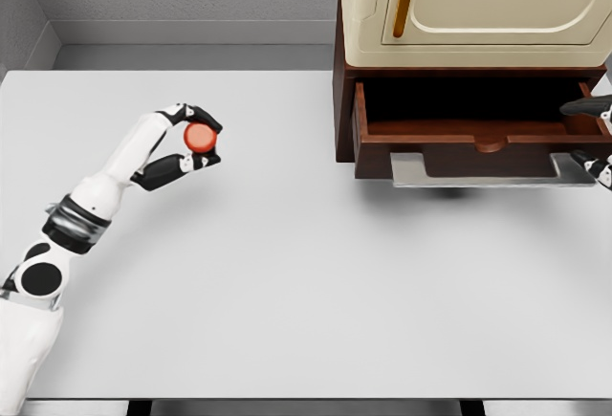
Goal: Put the switch into the drawer with left arm, and close the drawer with right arm
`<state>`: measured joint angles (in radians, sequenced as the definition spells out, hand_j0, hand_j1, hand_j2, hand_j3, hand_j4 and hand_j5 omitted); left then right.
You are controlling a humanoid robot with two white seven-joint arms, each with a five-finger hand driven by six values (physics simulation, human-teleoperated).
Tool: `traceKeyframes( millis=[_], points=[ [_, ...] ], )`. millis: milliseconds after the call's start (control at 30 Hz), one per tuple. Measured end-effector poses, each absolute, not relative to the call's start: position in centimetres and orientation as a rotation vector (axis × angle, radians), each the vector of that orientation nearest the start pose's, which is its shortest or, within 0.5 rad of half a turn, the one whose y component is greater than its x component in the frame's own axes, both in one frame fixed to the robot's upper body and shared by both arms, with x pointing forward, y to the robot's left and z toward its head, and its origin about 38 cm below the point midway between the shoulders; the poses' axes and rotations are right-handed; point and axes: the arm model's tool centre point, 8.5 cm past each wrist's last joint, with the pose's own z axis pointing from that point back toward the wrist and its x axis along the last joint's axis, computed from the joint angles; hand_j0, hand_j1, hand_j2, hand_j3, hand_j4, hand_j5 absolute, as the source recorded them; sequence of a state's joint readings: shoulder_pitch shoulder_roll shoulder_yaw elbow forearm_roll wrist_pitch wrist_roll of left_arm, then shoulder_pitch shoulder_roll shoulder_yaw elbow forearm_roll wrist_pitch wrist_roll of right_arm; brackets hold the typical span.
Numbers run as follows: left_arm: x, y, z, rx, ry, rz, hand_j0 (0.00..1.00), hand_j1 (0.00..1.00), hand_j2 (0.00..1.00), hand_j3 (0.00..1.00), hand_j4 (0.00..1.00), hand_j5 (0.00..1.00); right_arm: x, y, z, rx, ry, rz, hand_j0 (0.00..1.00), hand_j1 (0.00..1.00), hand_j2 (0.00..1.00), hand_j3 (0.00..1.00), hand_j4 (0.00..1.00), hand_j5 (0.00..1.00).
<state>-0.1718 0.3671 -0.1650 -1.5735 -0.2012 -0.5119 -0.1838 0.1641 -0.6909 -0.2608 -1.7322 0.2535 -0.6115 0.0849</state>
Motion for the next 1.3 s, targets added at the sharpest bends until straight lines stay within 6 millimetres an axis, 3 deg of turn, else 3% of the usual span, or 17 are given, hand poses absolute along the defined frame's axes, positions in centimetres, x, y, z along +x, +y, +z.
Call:
traceKeyframes(
  millis=[300, 700, 1067, 1300],
  points=[
    [39.7, 22.5, 19.4, 0.265, -2.112, -1.065, 0.38, 0.38, 0.38, 0.38, 0.38, 0.38, 30.8, -41.5, 22.7, -0.72, -1.94, 1.149, 0.72, 0.72, 0.72, 0.72, 0.72, 0.72],
    [39.1, 18.7, 22.1, 0.366, -2.192, -1.156, 0.37, 0.37, 0.37, 0.37, 0.37, 0.37, 30.8, -41.6, 22.6, -0.721, -1.939, 1.148, 0.72, 0.72, 0.72, 0.72, 0.72, 0.72],
    [39.0, 14.3, 24.8, 0.461, -2.276, -1.256, 0.36, 0.36, 0.36, 0.36, 0.36, 0.36, 30.8, -41.6, 22.6, -0.722, -1.938, 1.147, 0.72, 0.72, 0.72, 0.72, 0.72, 0.72],
    [38.9, 10.6, 25.6, 0.482, -2.308, -1.323, 0.36, 0.36, 0.36, 0.36, 0.36, 0.36, 30.8, -41.7, 22.5, -0.722, -1.934, 1.143, 0.72, 0.72, 0.72, 0.72, 0.72, 0.72]
  ],
)
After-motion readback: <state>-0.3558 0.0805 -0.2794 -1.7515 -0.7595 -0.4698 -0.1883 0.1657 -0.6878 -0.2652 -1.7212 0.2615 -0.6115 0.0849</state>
